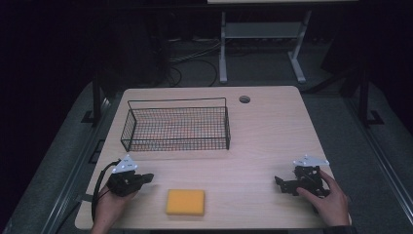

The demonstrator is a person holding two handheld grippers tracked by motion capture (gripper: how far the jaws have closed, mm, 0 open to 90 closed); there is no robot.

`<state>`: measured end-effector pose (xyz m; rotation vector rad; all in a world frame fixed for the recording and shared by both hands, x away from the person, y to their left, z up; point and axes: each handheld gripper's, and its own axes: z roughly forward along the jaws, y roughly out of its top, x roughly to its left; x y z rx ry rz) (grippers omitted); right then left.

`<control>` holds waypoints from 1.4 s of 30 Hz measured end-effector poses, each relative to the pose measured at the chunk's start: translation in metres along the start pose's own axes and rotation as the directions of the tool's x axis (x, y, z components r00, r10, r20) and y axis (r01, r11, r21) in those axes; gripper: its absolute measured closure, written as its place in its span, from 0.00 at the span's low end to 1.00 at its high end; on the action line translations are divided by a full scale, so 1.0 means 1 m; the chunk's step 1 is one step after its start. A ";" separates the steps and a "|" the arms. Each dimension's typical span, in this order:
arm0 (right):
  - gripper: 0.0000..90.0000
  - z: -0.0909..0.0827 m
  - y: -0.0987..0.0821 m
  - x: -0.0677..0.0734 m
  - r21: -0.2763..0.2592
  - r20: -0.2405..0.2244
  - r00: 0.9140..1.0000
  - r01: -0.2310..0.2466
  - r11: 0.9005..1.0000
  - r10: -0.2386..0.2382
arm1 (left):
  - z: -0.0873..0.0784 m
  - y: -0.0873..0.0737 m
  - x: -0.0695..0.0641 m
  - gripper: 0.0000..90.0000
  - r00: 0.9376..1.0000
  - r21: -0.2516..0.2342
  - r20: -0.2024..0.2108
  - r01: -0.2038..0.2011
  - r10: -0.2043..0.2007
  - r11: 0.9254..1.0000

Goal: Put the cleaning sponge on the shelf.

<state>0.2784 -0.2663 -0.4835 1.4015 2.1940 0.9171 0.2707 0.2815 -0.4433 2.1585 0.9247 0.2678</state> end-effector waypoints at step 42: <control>0.00 0.000 0.000 0.000 -0.001 0.000 1.000 0.002 1.000 -0.002 | 0.053 0.059 -0.096 1.00 0.927 0.009 0.314 -0.217 0.204 0.976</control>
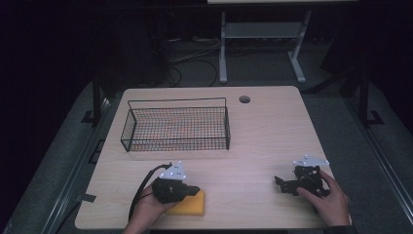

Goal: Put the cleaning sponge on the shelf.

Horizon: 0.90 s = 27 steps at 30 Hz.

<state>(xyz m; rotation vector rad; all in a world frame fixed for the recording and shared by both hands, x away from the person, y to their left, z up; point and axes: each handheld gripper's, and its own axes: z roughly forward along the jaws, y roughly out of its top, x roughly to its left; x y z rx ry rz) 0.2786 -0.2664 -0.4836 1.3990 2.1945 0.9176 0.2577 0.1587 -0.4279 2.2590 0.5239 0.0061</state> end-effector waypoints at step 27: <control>0.00 0.000 0.000 0.000 0.000 0.000 1.000 0.000 1.000 0.000 | 0.009 -0.004 0.012 1.00 0.999 0.040 -0.047 0.027 -0.025 0.999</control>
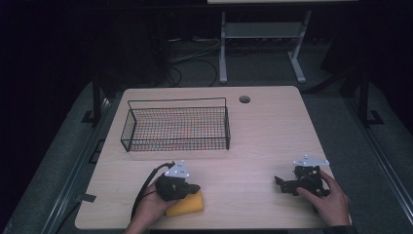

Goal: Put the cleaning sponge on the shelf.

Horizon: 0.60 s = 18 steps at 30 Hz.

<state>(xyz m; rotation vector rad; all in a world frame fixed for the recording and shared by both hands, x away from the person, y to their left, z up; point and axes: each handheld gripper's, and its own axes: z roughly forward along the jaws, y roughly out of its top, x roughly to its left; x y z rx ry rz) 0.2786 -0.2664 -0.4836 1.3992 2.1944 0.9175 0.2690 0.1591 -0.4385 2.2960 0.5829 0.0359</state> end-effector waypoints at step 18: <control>0.00 0.000 0.000 0.000 0.000 0.000 1.000 0.000 1.000 0.000 | -0.022 -0.016 0.027 1.00 0.992 -0.034 -0.089 0.089 -0.092 0.995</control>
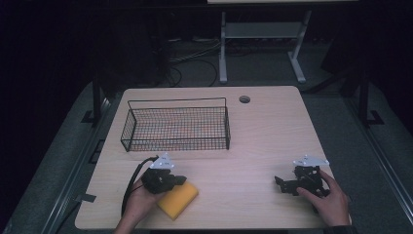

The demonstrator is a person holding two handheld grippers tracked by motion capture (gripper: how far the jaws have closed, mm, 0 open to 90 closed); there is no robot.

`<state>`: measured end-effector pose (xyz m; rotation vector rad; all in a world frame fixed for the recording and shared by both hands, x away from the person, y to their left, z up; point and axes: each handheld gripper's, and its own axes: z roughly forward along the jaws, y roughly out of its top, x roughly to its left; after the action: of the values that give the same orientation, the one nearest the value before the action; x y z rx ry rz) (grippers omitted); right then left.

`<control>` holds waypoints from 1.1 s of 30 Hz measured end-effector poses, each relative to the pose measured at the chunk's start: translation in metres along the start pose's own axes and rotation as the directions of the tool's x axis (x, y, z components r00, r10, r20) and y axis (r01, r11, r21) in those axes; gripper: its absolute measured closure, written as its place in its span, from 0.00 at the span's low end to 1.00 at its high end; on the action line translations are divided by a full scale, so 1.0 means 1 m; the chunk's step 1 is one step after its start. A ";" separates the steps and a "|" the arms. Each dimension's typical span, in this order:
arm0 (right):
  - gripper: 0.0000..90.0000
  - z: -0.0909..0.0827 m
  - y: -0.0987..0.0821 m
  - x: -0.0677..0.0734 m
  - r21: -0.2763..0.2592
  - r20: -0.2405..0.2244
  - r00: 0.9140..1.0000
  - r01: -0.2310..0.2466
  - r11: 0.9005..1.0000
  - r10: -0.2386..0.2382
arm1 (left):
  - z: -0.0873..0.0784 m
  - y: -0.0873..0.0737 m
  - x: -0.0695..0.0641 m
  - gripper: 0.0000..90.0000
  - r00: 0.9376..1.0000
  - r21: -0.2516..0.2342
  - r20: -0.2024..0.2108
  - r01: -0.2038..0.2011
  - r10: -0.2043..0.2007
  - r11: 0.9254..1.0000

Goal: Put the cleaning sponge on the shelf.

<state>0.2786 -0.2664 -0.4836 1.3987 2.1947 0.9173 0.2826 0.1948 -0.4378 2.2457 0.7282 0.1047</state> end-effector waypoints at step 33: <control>0.00 0.000 0.000 0.000 0.000 0.000 1.000 0.000 1.000 0.000 | -0.019 0.000 -0.015 0.14 0.981 0.146 -0.151 0.141 -0.119 0.979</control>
<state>0.2786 -0.2664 -0.4836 1.3983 2.1948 0.9173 0.2646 0.1983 -0.4222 2.3487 0.9888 0.1486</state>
